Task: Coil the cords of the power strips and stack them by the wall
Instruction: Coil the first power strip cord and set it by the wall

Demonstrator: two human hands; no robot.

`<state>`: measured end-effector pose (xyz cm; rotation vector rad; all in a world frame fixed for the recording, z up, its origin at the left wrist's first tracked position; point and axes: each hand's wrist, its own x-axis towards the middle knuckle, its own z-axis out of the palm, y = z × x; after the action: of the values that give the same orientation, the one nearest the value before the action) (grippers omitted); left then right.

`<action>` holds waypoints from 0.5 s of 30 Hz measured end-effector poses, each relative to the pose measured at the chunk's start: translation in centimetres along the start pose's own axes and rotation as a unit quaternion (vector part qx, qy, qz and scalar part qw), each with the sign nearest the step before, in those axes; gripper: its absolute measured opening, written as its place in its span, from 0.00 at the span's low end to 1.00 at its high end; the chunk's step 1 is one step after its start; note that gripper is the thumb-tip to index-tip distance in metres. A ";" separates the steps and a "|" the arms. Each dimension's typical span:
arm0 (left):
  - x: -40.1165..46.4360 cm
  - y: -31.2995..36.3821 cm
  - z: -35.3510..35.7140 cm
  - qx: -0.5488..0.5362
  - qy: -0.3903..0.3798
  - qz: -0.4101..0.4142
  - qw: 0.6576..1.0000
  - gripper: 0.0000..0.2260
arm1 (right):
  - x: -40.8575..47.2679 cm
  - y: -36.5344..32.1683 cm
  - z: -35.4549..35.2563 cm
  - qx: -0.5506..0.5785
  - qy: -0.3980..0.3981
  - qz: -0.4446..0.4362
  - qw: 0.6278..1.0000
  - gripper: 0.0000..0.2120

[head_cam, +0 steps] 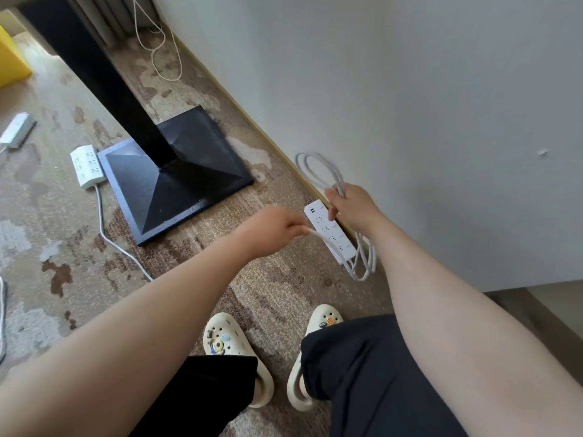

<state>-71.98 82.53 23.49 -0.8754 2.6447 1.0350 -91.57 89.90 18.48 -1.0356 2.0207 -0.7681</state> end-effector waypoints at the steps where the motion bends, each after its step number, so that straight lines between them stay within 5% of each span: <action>1: 0.6 0.8 0.0 0.022 0.010 0.000 1.000 0.11 | -0.2 -0.2 -0.1 0.022 -0.018 0.006 1.000 0.14; 4: 1.4 2.1 0.8 0.047 0.068 -0.035 0.996 0.12 | -0.9 -0.3 -0.1 0.086 -0.057 0.032 0.994 0.12; 9: 2.1 2.7 2.8 -0.063 0.171 -0.108 0.977 0.14 | -1.5 -0.7 0.6 0.116 -0.071 0.039 0.990 0.14; 15: 2.9 2.8 2.8 -0.131 0.171 -0.119 0.969 0.12 | -1.1 -1.0 1.3 0.115 -0.044 0.042 0.992 0.16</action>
<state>-76.14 84.65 21.98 -1.5110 2.6048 1.2891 -89.71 90.09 18.86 -0.8332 1.8388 -0.8721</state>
